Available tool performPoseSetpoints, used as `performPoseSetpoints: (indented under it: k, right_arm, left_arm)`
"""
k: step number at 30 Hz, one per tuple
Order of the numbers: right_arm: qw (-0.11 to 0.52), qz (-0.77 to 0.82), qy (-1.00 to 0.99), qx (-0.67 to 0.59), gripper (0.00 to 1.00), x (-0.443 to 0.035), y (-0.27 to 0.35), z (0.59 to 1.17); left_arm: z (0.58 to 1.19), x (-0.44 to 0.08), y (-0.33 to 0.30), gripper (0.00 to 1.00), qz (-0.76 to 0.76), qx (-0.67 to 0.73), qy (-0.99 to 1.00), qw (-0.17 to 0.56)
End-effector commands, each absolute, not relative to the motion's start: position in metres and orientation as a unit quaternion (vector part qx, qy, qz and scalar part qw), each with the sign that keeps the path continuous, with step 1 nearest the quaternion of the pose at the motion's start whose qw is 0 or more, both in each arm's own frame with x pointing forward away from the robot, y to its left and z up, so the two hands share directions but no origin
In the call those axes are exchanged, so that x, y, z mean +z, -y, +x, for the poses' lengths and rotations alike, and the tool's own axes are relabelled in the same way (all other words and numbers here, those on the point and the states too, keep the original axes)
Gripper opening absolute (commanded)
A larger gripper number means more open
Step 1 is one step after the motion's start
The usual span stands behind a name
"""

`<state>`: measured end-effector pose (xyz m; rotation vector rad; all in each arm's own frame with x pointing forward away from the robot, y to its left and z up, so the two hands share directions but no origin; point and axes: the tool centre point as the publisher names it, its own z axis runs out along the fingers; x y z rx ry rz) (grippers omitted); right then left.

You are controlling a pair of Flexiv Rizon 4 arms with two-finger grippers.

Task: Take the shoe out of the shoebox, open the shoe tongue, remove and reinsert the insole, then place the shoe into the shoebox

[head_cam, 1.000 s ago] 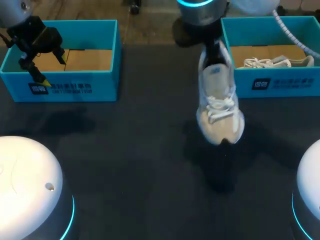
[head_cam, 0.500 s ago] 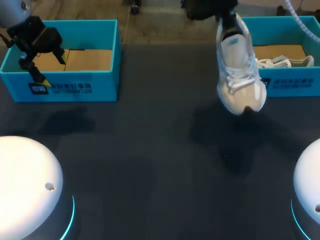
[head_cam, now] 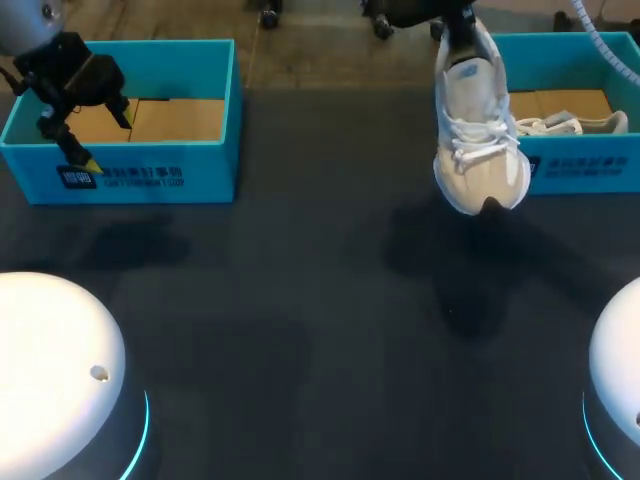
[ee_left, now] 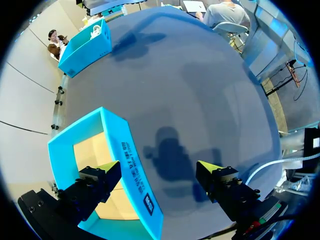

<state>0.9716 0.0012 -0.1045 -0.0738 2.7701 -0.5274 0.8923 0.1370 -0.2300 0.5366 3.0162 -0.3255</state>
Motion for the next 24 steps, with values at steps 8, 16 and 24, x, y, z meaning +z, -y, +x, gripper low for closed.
performPoseSetpoints:
  k: [8, 16, 24]
  right_arm:
    - [0.171, -0.003, -0.967, -0.188, 0.00, -0.089, 0.080, 1.005]
    - [0.169, 0.003, -0.964, -0.205, 0.00, -0.081, 0.107, 1.027]
    - [0.172, 0.010, -0.964, -0.203, 0.00, -0.075, 0.121, 1.037]
  left_arm:
    - [0.919, -0.227, -0.135, 1.00, 0.099, -0.056, -0.993, 0.017]
    - [0.951, -0.228, -0.140, 1.00, -0.166, -0.012, -0.985, -0.036]
    - [0.960, -0.222, -0.148, 1.00, -0.325, 0.026, -0.944, -0.041]
